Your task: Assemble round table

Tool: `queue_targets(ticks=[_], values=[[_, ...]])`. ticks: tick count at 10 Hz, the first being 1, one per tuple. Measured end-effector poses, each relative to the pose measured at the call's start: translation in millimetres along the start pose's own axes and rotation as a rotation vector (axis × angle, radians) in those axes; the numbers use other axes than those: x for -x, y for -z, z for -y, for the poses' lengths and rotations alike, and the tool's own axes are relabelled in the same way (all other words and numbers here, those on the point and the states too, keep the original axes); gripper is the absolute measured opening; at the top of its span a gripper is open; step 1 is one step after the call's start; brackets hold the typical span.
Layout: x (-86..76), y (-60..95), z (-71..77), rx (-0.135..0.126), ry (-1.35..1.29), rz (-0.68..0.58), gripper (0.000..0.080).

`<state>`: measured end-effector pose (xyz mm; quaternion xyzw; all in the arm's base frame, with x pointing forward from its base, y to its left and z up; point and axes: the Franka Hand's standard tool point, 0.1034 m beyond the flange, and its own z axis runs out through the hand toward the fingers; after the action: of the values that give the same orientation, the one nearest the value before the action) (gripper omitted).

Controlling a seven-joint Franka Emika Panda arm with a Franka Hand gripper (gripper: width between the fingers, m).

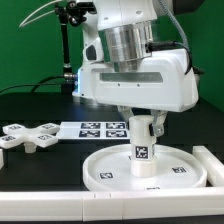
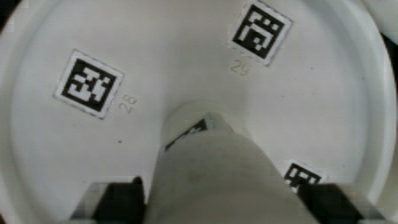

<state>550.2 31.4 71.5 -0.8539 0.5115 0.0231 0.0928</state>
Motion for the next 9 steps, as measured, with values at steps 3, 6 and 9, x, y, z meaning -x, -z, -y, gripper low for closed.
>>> queue_targets(ticks=[3, 6, 9], values=[[1.4, -0.5, 0.8, -0.004, -0.089, 0.005, 0.0415], [0.9, -2.9, 0.6, 0.000, 0.044, 0.004, 0.0625], [1.7, -3.4, 0.8, -0.001, 0.283, 0.003, 0.0648]])
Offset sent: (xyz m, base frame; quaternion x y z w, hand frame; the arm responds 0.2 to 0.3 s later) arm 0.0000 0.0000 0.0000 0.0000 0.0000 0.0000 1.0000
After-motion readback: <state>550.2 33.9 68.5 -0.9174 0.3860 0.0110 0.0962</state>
